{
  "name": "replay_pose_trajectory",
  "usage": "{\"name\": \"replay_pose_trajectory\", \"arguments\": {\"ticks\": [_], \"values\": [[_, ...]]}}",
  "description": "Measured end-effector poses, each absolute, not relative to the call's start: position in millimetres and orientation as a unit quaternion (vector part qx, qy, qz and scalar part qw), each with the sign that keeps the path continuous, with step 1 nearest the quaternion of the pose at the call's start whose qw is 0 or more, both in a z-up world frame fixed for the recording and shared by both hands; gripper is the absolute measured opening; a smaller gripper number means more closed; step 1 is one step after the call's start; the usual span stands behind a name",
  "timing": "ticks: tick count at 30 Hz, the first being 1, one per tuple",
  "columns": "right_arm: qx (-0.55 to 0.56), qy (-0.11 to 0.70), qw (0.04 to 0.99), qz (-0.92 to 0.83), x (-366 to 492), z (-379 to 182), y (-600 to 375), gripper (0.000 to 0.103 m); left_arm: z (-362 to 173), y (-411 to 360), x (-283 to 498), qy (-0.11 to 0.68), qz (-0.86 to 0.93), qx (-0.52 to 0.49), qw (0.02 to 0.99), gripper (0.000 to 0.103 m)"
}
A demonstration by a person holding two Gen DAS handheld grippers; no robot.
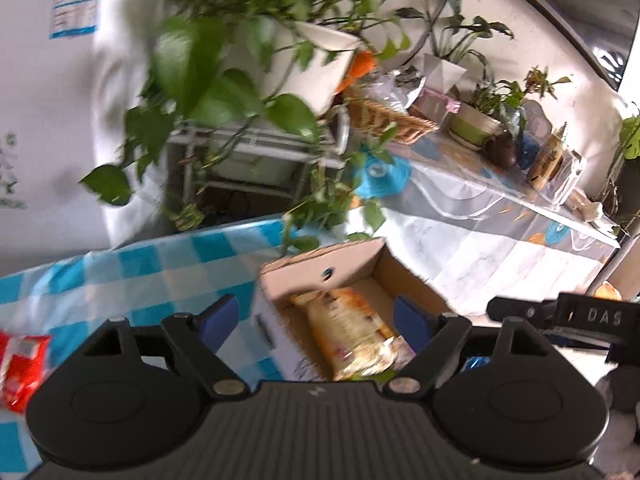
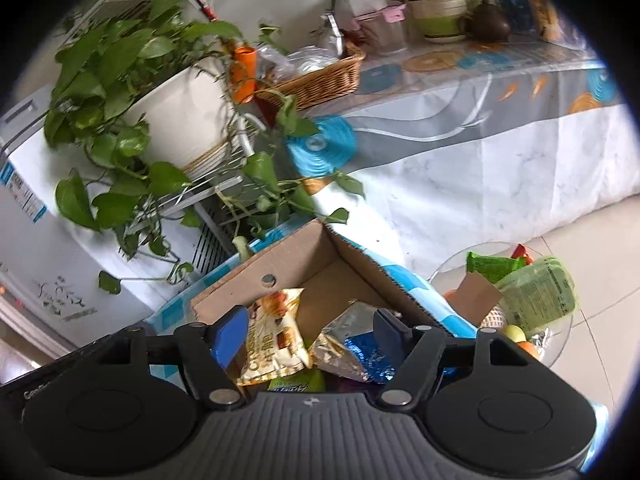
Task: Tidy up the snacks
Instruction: 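Move the left gripper to the red wafer bag while right gripper returns over the table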
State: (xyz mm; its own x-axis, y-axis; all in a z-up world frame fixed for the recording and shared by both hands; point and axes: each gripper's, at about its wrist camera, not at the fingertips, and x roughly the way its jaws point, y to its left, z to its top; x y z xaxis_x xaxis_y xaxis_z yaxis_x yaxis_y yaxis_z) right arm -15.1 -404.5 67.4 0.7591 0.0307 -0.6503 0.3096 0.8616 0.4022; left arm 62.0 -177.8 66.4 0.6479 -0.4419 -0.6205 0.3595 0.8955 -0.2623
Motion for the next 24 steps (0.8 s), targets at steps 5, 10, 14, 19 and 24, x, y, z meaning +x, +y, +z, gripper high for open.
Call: {"name": "replay_pose_trajectory", "arguments": {"ticks": [5, 10, 14, 19, 24], "values": [[0.223, 0.343, 0.911, -0.052, -13, 67, -388, 0.076, 58, -145, 50, 0.366, -0.202, -0.053, 0.907, 0.085], [0.194, 0.342, 0.919, -0.03, -14, 67, -371, 0.076, 49, -115, 37, 0.376, -0.187, -0.049, 0.906, 0.085], [0.178, 0.338, 0.924, -0.014, -20, 68, -358, 0.076, 42, -96, 27, 0.384, -0.183, -0.043, 0.904, 0.086], [0.157, 0.331, 0.93, 0.007, -32, 70, -337, 0.076, 30, -68, 17, 0.397, -0.172, -0.041, 0.9, 0.088], [0.134, 0.332, 0.933, 0.037, -53, 67, -309, 0.076, 23, -36, 21, 0.405, -0.136, -0.059, 0.902, 0.088]]}}
